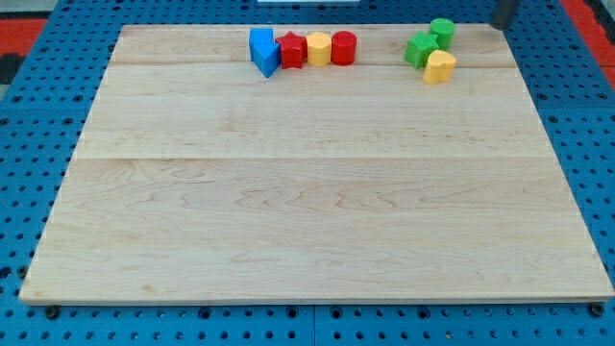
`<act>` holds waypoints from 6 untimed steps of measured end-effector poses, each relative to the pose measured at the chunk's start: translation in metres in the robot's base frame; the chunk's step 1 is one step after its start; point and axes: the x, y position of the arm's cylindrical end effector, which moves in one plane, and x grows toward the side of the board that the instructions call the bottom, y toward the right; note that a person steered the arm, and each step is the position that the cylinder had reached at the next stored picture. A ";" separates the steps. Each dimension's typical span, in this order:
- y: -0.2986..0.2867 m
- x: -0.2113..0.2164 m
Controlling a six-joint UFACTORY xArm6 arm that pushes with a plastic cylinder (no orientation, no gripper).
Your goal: Place the green star and yellow heart in a vertical line
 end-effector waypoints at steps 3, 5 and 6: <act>-0.104 0.094; -0.053 0.104; -0.106 0.150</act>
